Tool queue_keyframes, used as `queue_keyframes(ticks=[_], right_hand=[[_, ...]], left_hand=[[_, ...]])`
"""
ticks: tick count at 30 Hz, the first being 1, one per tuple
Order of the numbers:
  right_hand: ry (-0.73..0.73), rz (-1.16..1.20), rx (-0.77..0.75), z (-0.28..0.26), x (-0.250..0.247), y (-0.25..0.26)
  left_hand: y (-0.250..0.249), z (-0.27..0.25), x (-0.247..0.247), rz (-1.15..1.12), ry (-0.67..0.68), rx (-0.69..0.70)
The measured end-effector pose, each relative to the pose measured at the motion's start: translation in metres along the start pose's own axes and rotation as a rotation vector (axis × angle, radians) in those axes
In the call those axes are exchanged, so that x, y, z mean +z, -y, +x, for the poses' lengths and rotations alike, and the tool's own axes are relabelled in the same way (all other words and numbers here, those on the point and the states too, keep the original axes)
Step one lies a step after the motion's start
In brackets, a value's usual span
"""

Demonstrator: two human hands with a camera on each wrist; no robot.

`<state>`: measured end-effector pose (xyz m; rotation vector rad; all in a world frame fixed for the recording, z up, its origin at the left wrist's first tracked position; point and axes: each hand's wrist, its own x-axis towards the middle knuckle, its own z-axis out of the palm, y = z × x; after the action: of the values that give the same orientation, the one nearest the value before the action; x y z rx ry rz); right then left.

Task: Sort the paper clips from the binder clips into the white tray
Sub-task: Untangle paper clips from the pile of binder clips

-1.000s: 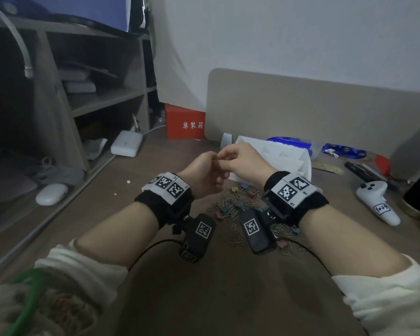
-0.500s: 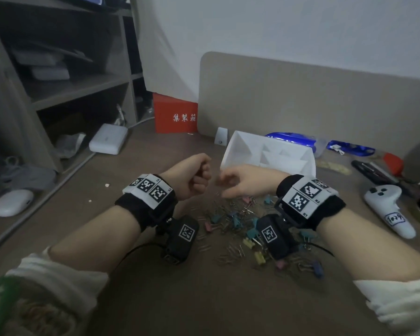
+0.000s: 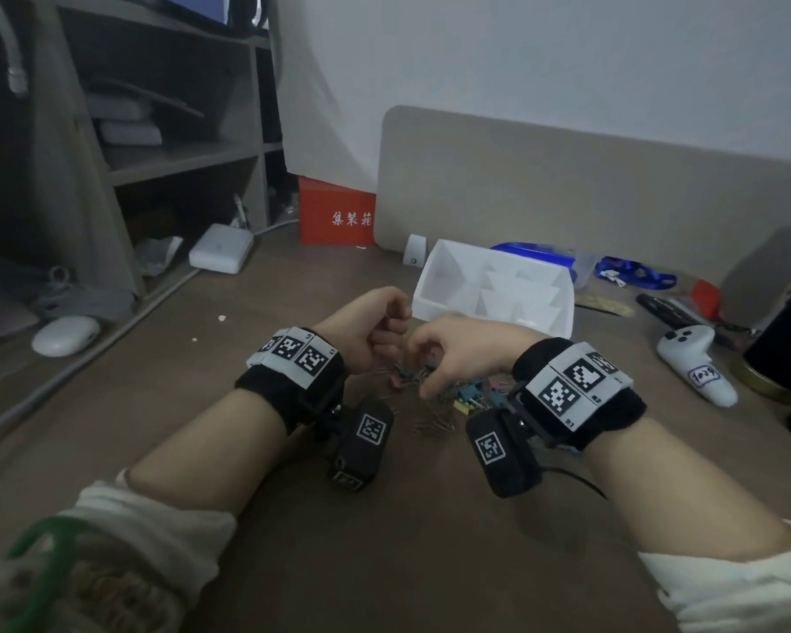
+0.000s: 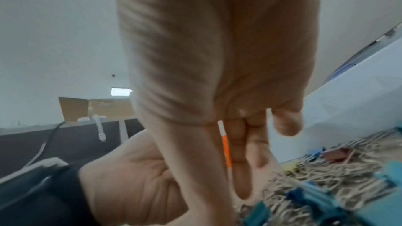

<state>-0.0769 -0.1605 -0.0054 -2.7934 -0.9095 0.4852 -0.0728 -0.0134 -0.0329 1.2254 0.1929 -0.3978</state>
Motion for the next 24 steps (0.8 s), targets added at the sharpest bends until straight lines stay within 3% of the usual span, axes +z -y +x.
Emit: queue_keyframes(ticks=[10,19,24], right_hand=[[0.061,-0.085,0.193,-0.015,0.02,0.009],[-0.139,-0.034,0.086,-0.018,0.028,-0.003],[-0.155,-0.072,0.093,-0.015,0.034,-0.001]], left_hand=[[0.016,-0.017,0.004,-0.09,-0.007,-0.027],[0.023,-0.023,0.011,-0.135,-0.019,-0.011],[0.027,-0.023,0.007,-0.197,0.007,-0.042]])
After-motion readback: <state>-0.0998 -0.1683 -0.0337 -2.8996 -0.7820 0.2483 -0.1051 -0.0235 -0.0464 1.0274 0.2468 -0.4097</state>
